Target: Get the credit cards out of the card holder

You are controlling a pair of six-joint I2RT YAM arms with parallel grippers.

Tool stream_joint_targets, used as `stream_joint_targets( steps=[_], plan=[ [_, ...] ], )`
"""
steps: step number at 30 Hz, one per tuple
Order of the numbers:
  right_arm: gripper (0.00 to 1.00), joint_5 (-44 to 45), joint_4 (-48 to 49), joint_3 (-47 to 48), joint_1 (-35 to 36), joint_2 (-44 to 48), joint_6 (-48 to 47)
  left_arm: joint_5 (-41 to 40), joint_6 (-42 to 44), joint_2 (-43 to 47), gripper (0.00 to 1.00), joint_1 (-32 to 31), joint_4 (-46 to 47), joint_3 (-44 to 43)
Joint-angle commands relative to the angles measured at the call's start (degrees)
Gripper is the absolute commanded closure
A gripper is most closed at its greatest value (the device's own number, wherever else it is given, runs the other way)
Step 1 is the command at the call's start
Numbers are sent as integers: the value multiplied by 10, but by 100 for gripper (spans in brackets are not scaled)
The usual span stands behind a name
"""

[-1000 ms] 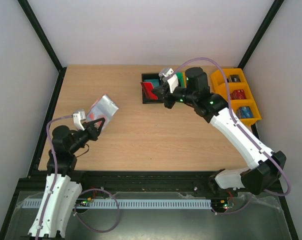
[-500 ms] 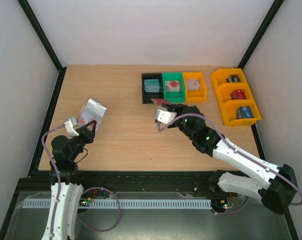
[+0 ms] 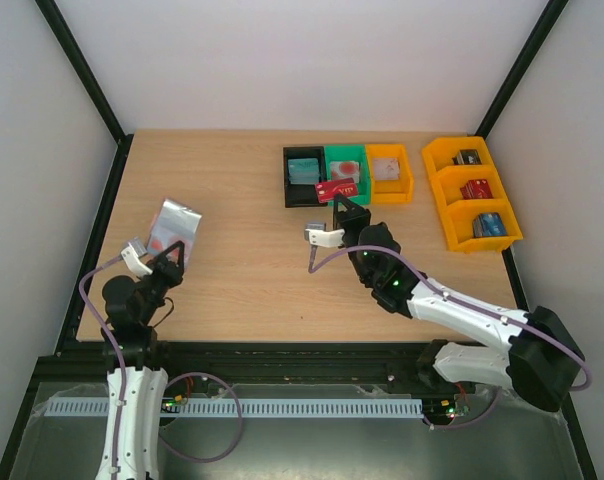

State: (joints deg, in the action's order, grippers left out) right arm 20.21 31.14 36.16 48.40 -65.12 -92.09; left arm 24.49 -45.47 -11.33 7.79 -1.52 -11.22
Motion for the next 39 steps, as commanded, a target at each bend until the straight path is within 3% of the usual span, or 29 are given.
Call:
stream_joint_targets(
  steps=[1, 9, 11, 13, 15, 17, 21, 27, 34, 39],
  plan=[
    [99, 46, 101, -14, 3, -22, -54, -1, -10, 6, 98, 4, 33, 5],
    [98, 42, 164, 2, 3, -47, -77, -2, -12, 9, 98, 6, 38, 7],
    [98, 53, 129, 34, 1, -61, -47, -1, -15, 9, 98, 6, 40, 9],
    [98, 116, 9, 125, -11, -102, 42, -1, -17, 11, 98, 6, 40, 10],
    [98, 171, -299, 299, -72, -179, 289, -2, -17, 14, 98, 6, 38, 11],
    [98, 142, -529, 491, -163, -275, 482, -7, -18, 21, 98, 6, 36, 11],
    [98, 106, -721, 690, -289, -434, 631, -9, -17, 28, 98, 7, 30, 10],
    [98, 53, -807, 809, -420, -547, 758, -10, -15, 30, 98, 8, 24, 8],
    [98, 25, -765, 748, -526, -548, 783, -11, -24, 40, 98, 10, 32, 17],
    [98, 71, -742, 701, -537, -541, 769, -16, -34, 49, 98, 13, 39, 25]
  ],
)
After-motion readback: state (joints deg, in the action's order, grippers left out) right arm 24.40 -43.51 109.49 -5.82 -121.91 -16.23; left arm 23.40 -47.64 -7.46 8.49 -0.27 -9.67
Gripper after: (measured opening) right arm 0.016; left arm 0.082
